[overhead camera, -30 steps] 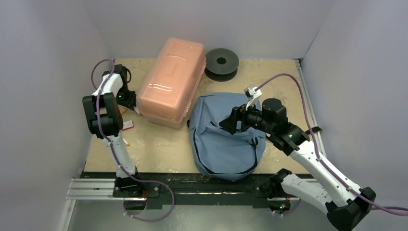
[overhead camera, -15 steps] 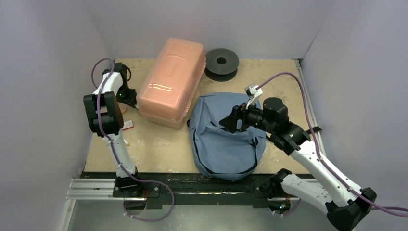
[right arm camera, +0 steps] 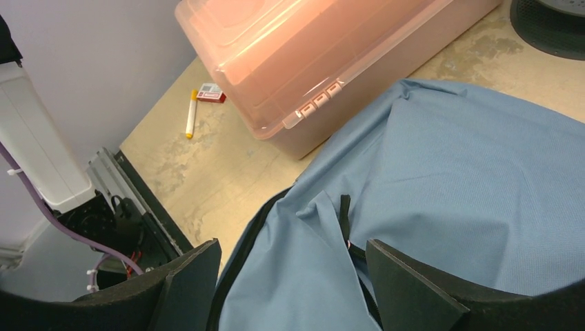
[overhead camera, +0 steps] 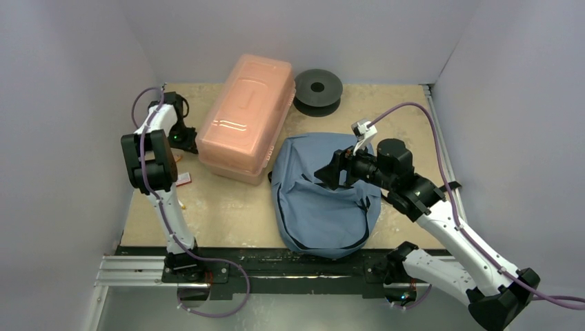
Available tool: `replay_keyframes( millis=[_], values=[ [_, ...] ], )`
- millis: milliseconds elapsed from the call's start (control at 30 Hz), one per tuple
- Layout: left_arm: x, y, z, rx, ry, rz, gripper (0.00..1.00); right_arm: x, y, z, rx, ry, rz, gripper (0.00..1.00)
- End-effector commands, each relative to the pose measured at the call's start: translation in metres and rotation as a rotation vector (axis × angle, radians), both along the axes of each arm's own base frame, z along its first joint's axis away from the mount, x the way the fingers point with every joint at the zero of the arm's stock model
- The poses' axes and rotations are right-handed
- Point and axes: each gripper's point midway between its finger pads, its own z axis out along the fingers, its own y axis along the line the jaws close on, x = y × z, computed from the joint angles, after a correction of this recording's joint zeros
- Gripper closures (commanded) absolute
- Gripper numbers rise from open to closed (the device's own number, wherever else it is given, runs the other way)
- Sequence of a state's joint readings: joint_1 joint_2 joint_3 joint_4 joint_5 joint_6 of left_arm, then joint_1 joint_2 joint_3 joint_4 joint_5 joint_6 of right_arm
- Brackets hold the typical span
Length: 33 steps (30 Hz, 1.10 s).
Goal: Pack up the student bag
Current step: Adjust the stationery at the center of the board.
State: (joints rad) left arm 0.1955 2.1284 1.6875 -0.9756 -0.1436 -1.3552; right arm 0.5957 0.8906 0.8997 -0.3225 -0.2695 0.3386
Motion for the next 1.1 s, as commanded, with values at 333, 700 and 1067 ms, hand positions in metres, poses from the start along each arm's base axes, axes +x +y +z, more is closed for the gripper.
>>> replay_keyframes(
  millis=[333,700,1067],
  values=[
    [0.013,0.008,0.011,0.017,-0.099,0.107,1.0,0.007,-0.002,0.023,0.01,-0.072,-0.022,0.2],
    [-0.007,0.068,0.038,0.093,-0.185,0.417,1.0,0.004,0.005,0.021,0.02,-0.055,0.013,0.2],
    [-0.061,0.085,0.032,0.274,-0.005,0.612,1.0,0.002,0.007,0.018,0.005,-0.037,0.027,0.21]
  ],
)
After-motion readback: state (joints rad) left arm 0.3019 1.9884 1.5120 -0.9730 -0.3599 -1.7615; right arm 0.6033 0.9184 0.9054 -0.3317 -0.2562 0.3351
